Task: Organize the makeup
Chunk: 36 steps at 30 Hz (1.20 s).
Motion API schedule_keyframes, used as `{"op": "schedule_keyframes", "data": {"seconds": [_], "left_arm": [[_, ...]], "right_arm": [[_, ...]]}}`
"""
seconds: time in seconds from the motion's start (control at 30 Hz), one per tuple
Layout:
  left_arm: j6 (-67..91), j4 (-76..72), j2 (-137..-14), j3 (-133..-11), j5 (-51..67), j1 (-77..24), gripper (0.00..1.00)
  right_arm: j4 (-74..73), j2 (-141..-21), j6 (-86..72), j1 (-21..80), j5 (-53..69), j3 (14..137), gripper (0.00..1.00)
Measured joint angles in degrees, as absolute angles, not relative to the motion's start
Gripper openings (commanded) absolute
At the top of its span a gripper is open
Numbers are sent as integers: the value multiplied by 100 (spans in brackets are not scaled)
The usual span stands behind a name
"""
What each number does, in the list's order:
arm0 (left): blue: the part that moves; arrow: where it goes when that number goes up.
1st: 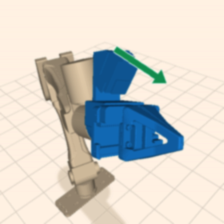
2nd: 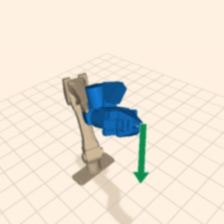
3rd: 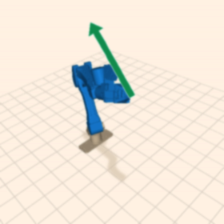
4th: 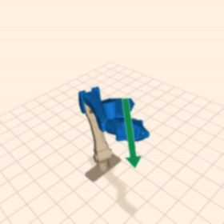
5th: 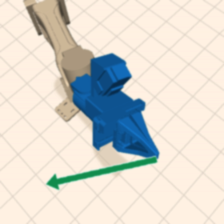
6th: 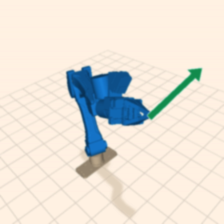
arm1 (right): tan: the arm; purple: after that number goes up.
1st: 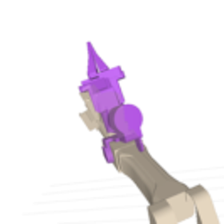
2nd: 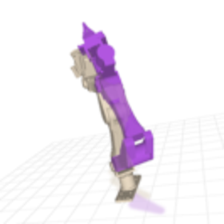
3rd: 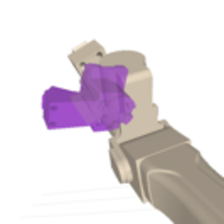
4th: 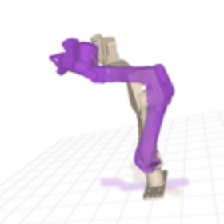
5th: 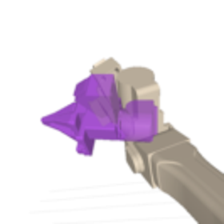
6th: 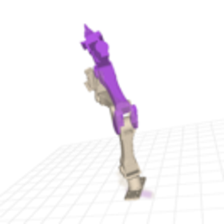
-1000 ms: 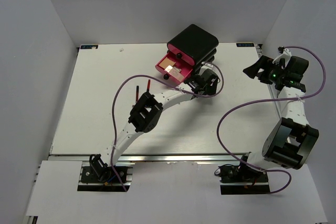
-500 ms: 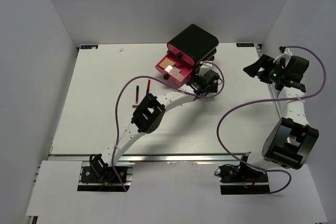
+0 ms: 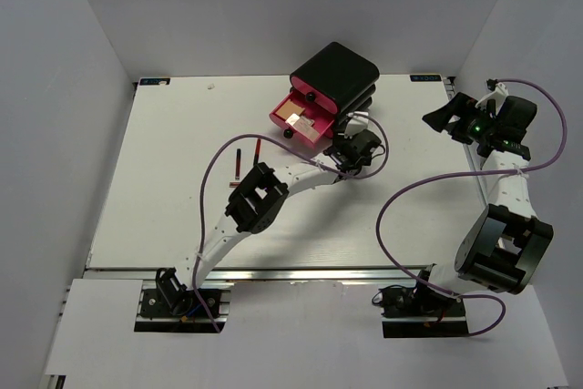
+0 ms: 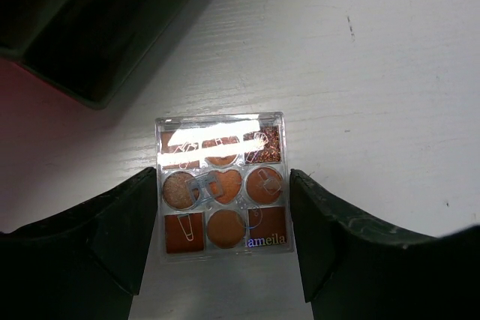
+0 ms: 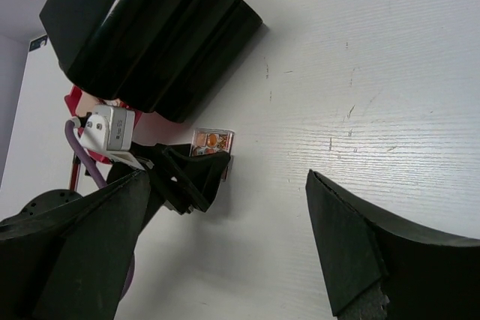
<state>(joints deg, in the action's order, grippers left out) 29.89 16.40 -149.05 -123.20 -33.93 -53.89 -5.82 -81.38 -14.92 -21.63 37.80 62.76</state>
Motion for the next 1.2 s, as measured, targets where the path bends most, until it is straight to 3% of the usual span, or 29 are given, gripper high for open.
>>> {"op": "schedule_keyframes", "data": {"seconds": [0.3, 0.4, 0.47, 0.57, 0.7, 0.77, 0.9, 1.0, 1.1, 1.2], "left_arm": [[2768, 1046, -13915, -10589, -3153, -5496, 73], [2742, 910, -13609, -10075, -3063, -5544, 79], [2665, 947, -13456, -9839, -3037, -5566, 90], [2600, 1037, -13382, -9738, -3109, -5592, 98], [2641, 1146, -13373, -9780, -3094, -5570, 97], [2663, 1219, -13384, -9824, -3085, -5568, 92], [2705, 1299, -13395, -9859, -3083, -5594, 64], [2692, 1313, -13362, -9830, -3083, -5614, 36], [2703, 1437, -13264, -9776, -2993, -5612, 19], [2716, 1732, -13078, -9706, -2729, -5612, 12]], "right_arm": [[-565, -8138, -1557, -2163, 3815, 6276, 89], [-530, -8138, -1605, -2163, 3837, 6272, 89], [-467, -8138, -1614, -2163, 3854, 6241, 89], [-440, -8138, -1638, -2163, 3883, 6182, 89], [-423, -8138, -1680, -2163, 3913, 6169, 89], [-408, -8138, -1699, -2163, 3920, 6169, 89], [-408, -8136, -1741, -2163, 3922, 6169, 89], [-408, -8136, -1756, -2163, 3922, 6169, 89], [-408, -8136, -1758, -2163, 3922, 6169, 89], [-408, -8134, -1754, -2163, 3922, 6169, 89]]}}
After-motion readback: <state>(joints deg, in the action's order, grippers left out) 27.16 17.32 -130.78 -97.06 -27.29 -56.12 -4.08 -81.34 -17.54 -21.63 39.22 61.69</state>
